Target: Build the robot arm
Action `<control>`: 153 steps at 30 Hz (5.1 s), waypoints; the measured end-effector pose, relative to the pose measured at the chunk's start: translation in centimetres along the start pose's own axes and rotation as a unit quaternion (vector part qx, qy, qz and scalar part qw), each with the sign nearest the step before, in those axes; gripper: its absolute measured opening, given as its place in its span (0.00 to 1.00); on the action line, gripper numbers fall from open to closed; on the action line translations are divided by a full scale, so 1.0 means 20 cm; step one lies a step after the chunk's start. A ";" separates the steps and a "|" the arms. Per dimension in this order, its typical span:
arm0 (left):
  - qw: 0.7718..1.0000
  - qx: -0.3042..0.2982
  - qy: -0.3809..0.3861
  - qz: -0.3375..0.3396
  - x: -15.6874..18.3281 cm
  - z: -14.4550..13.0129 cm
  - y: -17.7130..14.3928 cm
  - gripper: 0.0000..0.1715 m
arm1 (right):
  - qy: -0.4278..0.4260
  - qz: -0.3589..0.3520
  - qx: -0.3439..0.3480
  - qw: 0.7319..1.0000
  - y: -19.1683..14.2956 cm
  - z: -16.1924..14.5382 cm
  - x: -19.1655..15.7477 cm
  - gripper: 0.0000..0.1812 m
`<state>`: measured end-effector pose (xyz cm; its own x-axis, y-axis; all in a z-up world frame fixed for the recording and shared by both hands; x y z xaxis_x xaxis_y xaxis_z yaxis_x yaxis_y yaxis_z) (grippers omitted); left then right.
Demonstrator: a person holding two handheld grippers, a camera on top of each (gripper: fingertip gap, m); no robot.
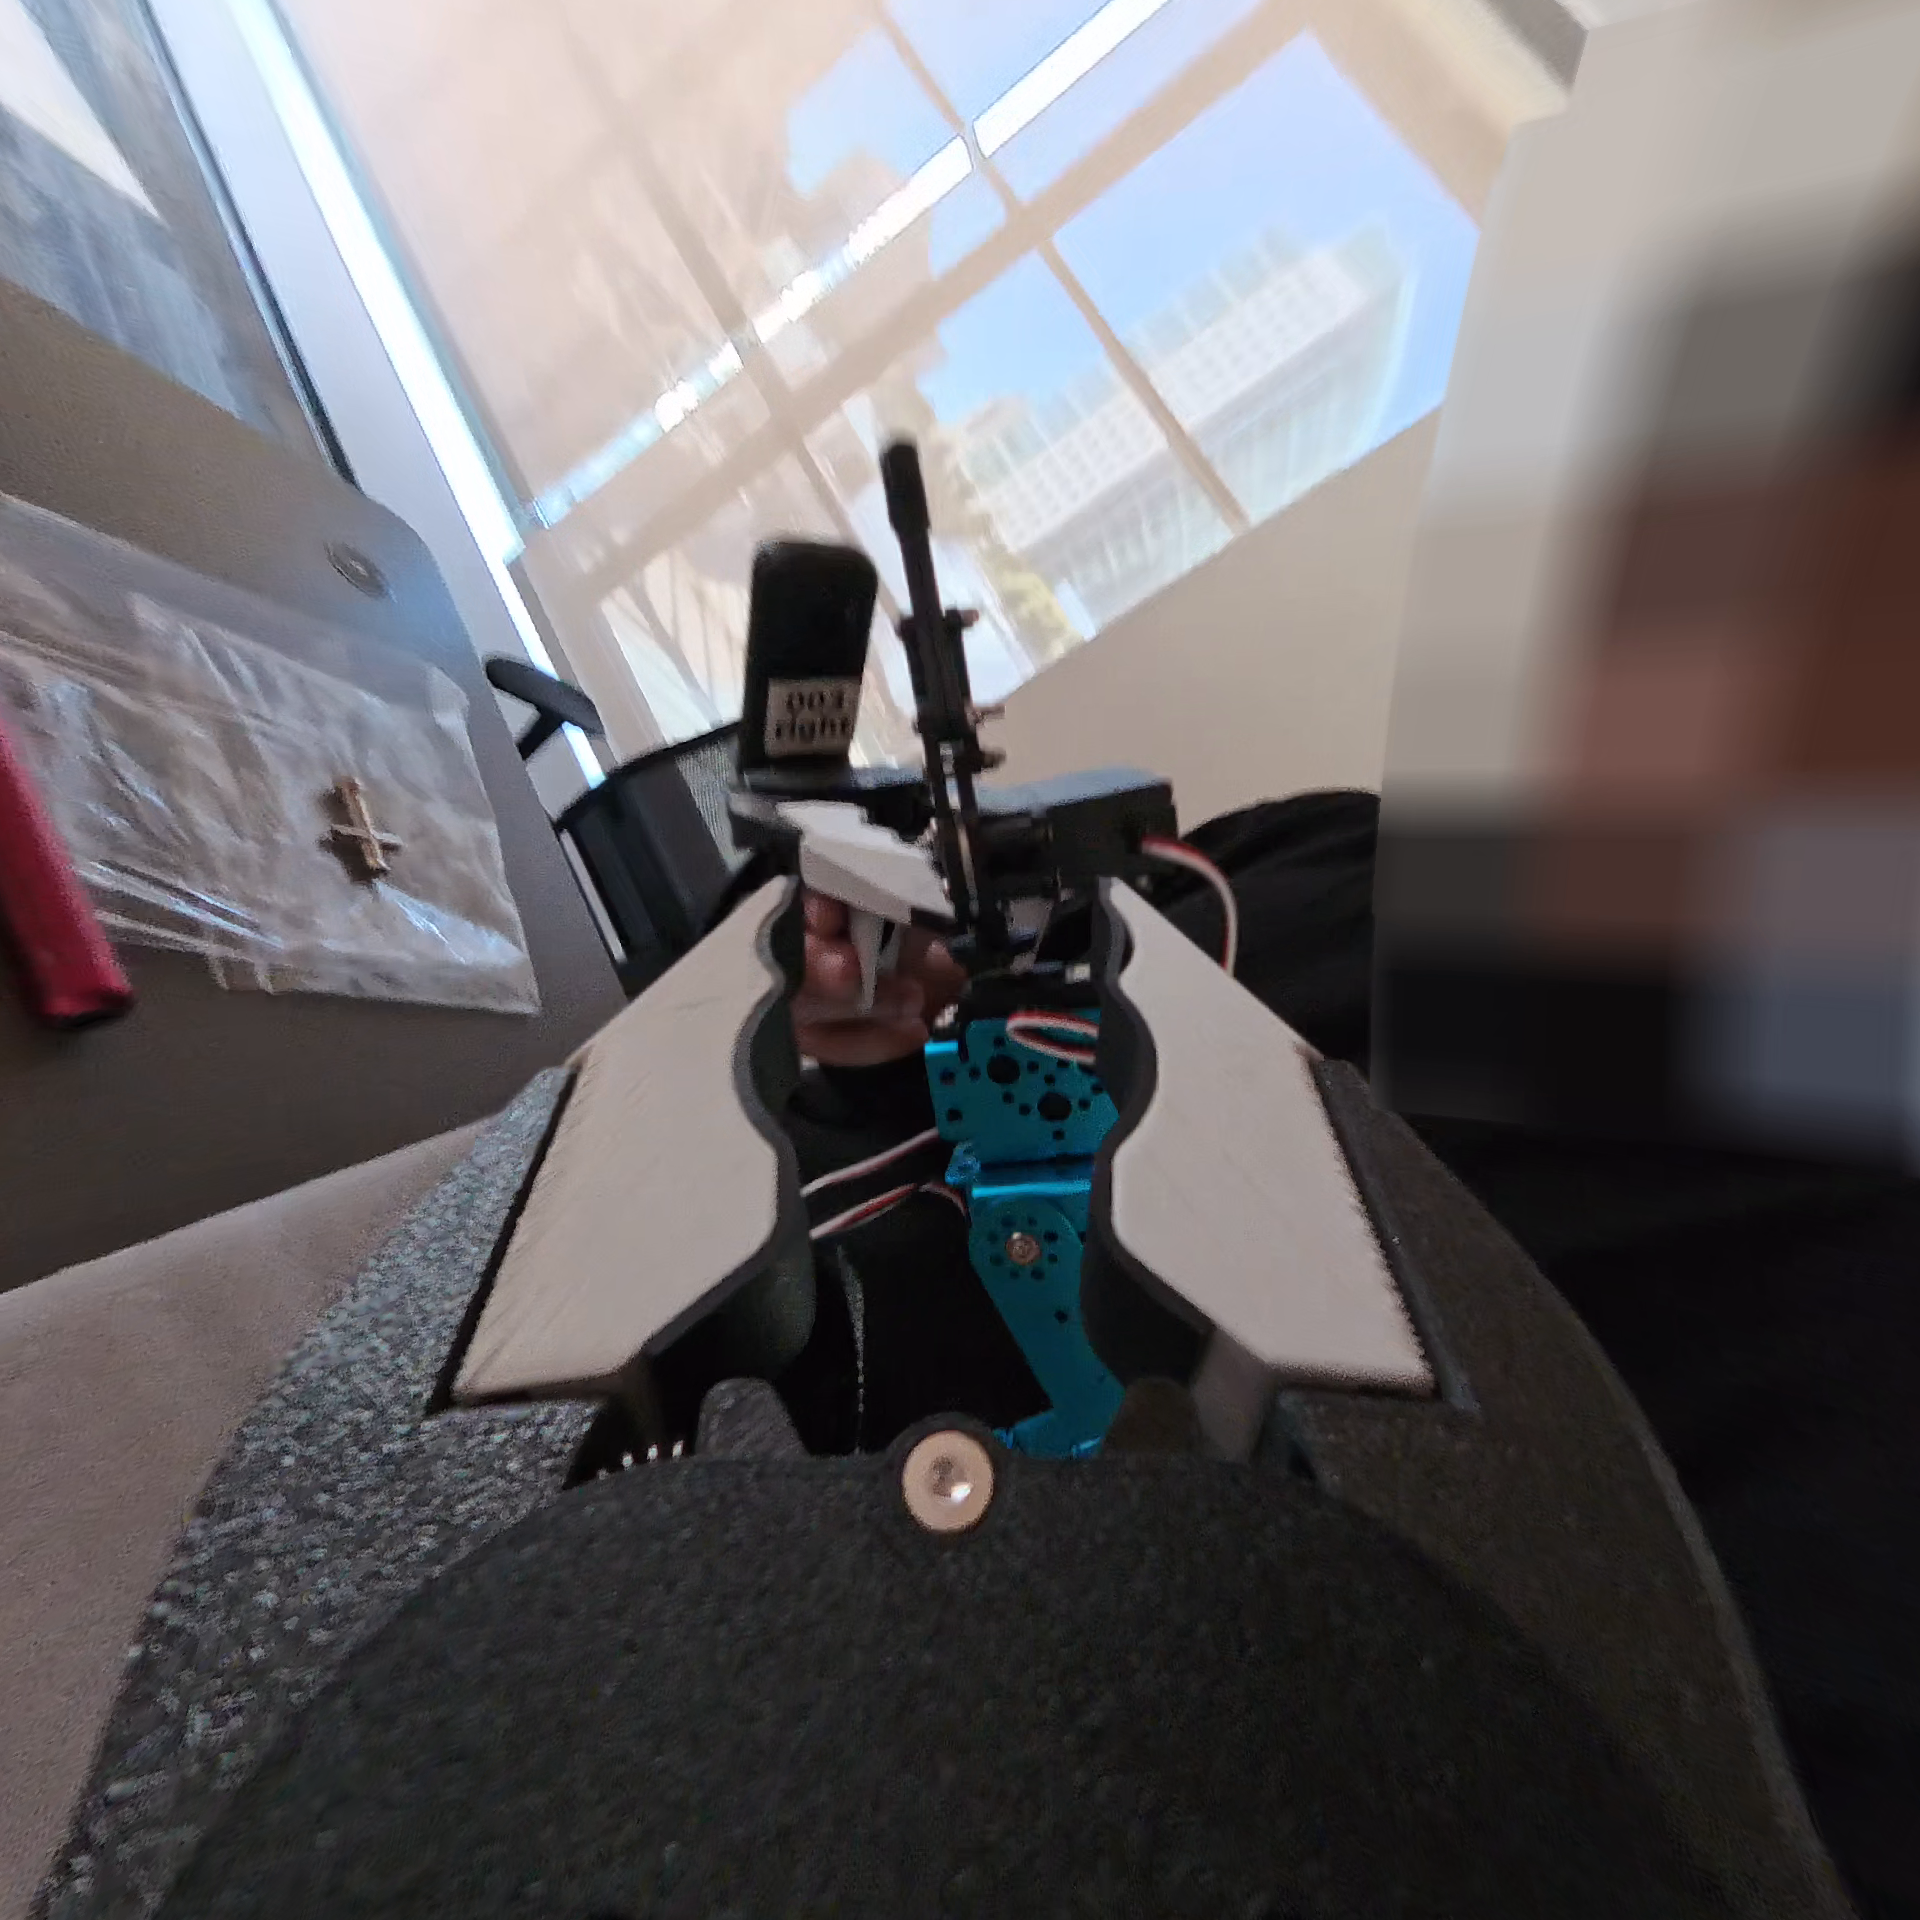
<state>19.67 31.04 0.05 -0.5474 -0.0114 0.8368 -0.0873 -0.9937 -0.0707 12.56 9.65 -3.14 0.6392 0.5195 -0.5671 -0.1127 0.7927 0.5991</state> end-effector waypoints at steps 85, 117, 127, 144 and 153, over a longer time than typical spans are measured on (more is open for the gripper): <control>0.993 -0.015 -0.058 0.105 0.18 -0.14 0.14 0.04 | -0.109 -0.119 -0.101 0.982 0.10 -0.01 -0.09 0.39; 0.994 -0.010 -0.057 0.095 0.17 -0.14 0.13 0.04 | -0.535 -0.255 -0.325 0.737 0.16 -0.22 -0.29 0.51; 0.994 -0.013 -0.054 0.098 0.17 -0.14 0.13 0.04 | -0.531 -0.241 -0.360 0.728 0.20 -0.20 -0.24 0.55; 0.993 -0.010 -0.052 0.102 0.17 -0.14 0.13 0.04 | -0.534 -0.265 -0.347 0.724 0.21 -0.22 -0.25 0.47; 0.994 -0.005 -0.060 0.091 0.16 -0.15 0.13 0.04 | -0.549 -0.272 -0.245 0.751 0.12 -0.12 -0.31 0.26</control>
<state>15.20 28.74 0.97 -0.4522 -0.2043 0.8682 -0.0054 -0.9728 -0.2317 6.47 9.08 0.42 0.9040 -0.2875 0.3164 0.2983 0.9544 0.0150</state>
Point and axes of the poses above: each gripper's, where its closed fingertips meet, y out along the fingers, z out of its top, x = y × z across the jaws, the point moved 10 cm from there along -y, back along the fingers, and after that the axes turned 11 degrees about z, right-handed, at the moved point
